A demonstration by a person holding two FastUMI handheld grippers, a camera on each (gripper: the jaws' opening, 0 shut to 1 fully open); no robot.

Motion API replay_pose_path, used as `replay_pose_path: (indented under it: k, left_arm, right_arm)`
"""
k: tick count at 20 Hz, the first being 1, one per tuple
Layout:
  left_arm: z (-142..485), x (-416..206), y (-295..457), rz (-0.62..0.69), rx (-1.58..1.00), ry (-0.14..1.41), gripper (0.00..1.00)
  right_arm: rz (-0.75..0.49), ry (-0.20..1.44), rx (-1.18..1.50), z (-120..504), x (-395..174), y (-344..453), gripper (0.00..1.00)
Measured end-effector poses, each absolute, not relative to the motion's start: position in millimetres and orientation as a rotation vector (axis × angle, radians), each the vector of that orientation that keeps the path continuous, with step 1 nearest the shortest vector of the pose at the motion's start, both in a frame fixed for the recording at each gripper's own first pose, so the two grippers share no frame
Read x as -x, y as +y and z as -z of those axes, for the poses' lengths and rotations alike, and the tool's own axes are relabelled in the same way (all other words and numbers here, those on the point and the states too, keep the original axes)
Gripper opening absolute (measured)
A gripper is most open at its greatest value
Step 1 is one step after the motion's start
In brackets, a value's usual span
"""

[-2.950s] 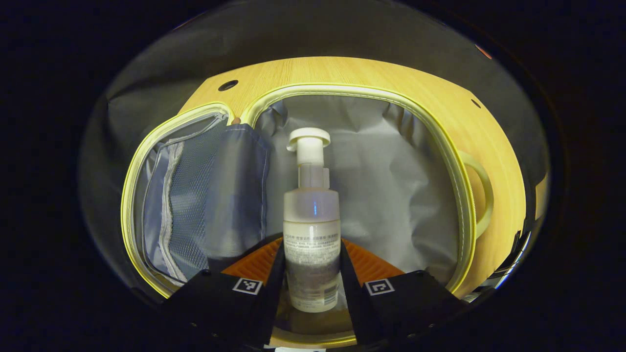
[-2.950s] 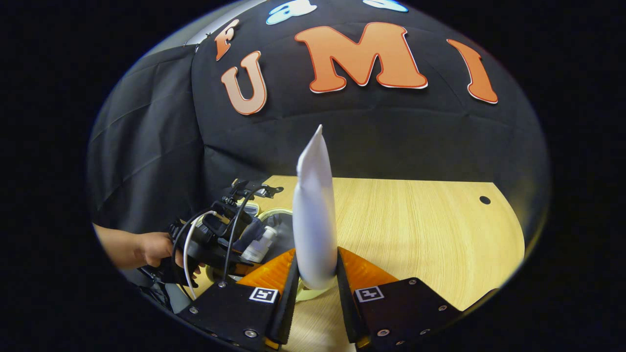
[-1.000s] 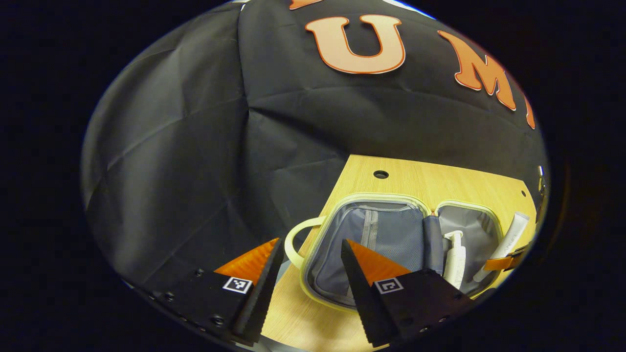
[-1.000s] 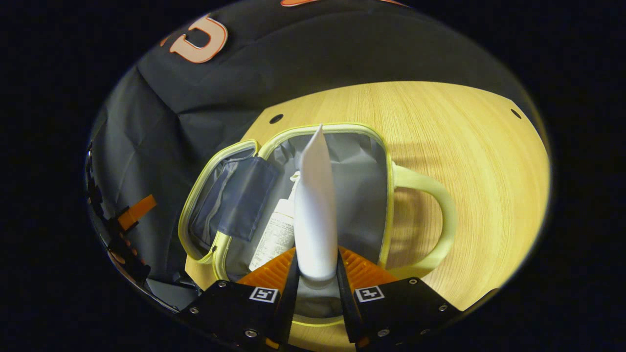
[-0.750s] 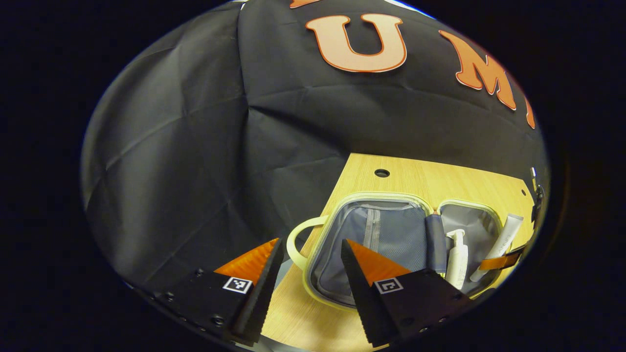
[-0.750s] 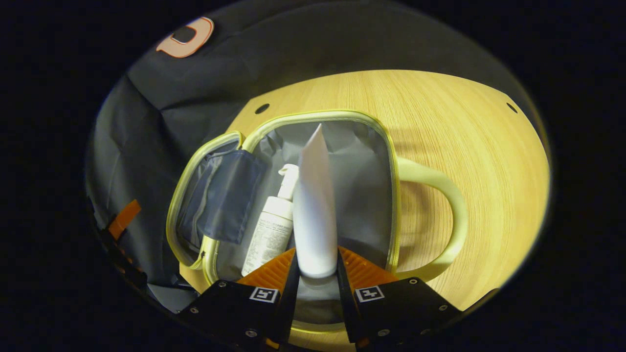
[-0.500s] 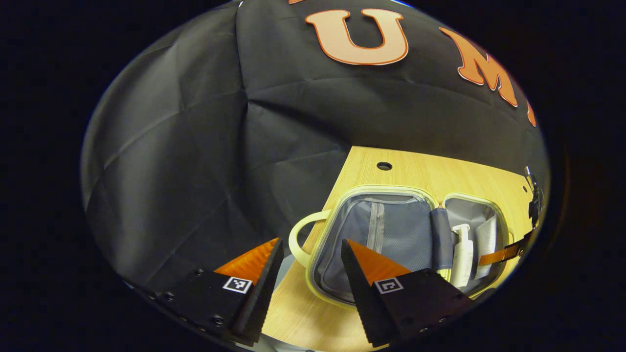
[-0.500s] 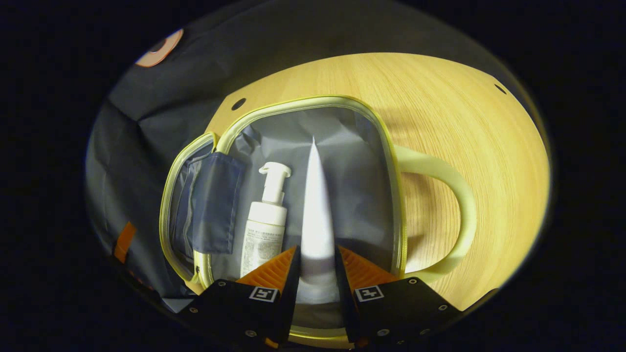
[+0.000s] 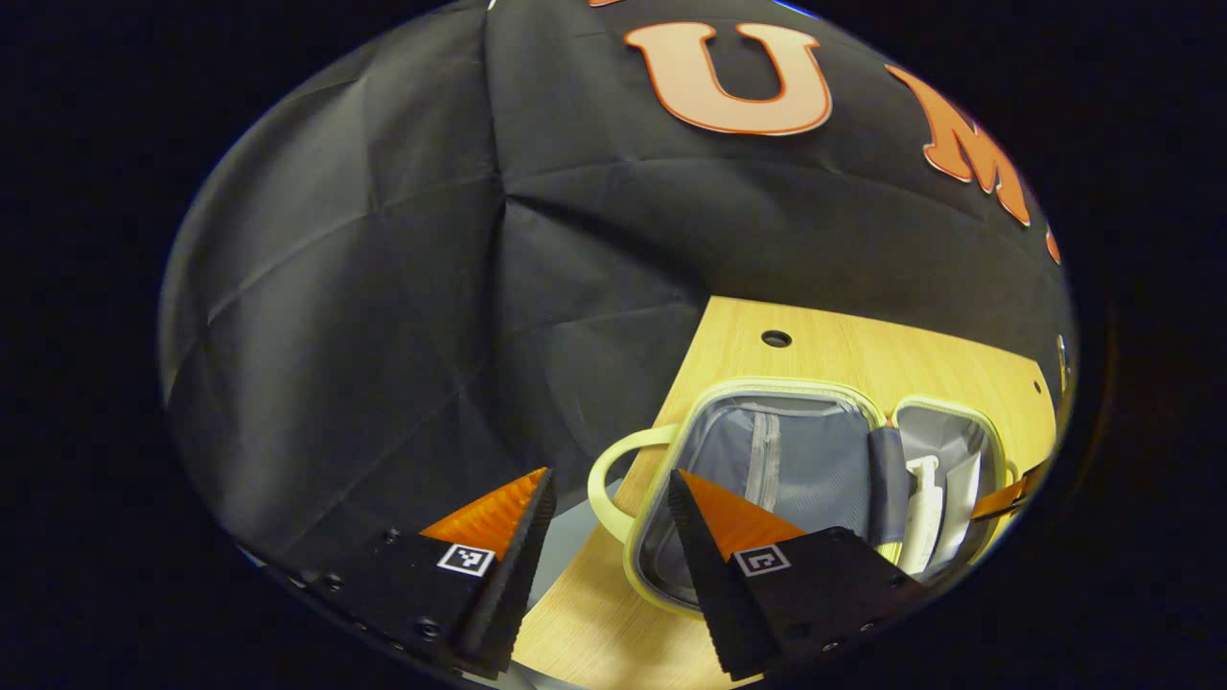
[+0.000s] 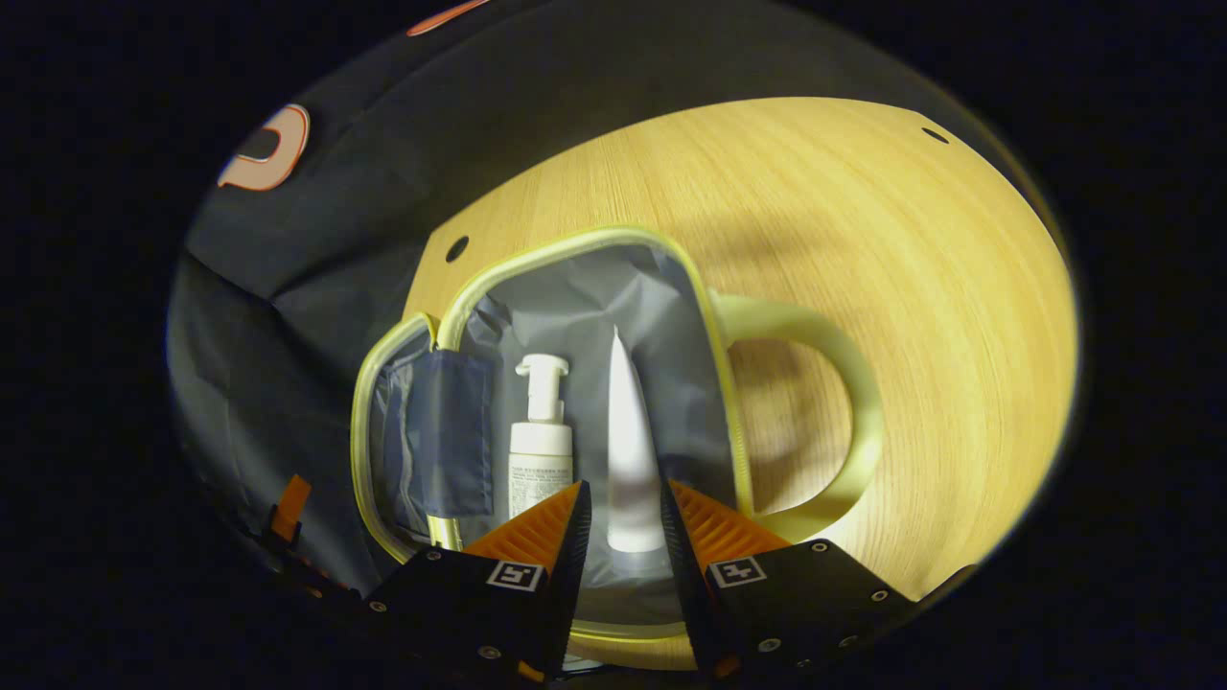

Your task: First open the suitcase, pack the skin care products into it, and then close the suitcase.

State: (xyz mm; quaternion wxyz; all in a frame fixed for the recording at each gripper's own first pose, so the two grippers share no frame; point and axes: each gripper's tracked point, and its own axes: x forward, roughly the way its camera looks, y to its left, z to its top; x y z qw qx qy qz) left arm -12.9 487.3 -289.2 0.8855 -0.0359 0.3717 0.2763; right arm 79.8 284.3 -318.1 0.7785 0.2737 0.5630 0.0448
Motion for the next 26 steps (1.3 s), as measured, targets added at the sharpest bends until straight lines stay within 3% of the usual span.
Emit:
replay_pose_path:
  k: [7,8,9,13,18,19,20,22,25,26]
  left_arm:
    - [309.0,18.6,522.8,-0.641,0.23,0.788,0.76]
    - [311.2,18.0,527.2,-0.639,0.266,0.791,0.76]
    - [313.7,20.3,533.0,-0.643,0.297,0.795,0.76]
    - [326.3,18.7,551.4,-0.649,0.455,0.813,0.77]
    - [373.9,12.1,548.0,-0.591,0.593,0.95,0.78]
    - [387.2,8.0,541.7,-0.58,0.616,0.972,0.75]
    - [395.1,7.3,540.0,-0.577,0.633,0.991,0.8]
    - [407.5,4.6,537.6,-0.558,0.68,1.022,0.8]
    - [421.4,6.0,539.7,-0.561,0.761,1.075,0.81]
    - [425.4,6.6,535.4,-0.556,0.786,1.09,0.8]
  right_arm:
    - [-0.075,1.074,-0.62,279.2,-81.9,240.4,0.52]
    - [-0.078,1.05,-0.613,272.3,-81.2,234.8,0.42]
    - [-0.08,1.02,-0.598,263.6,-79.3,228.7,0.52]
    - [-0.078,0.901,-0.496,229.4,-75.6,199.2,0.67]
    - [-0.074,0.775,-0.461,181.3,-73.1,172.2,0.85]
    - [-0.08,0.754,-0.455,172.2,-71.4,167.5,0.87]
    - [-0.081,0.734,-0.439,165.4,-70.8,161.6,0.89]
    - [-0.066,0.691,-0.389,153.4,-70.2,147.8,0.94]
    - [-0.048,0.632,-0.338,140.2,-70.2,137.7,0.94]
    - [-0.043,0.631,-0.32,140.5,-69.4,132.8,0.85]
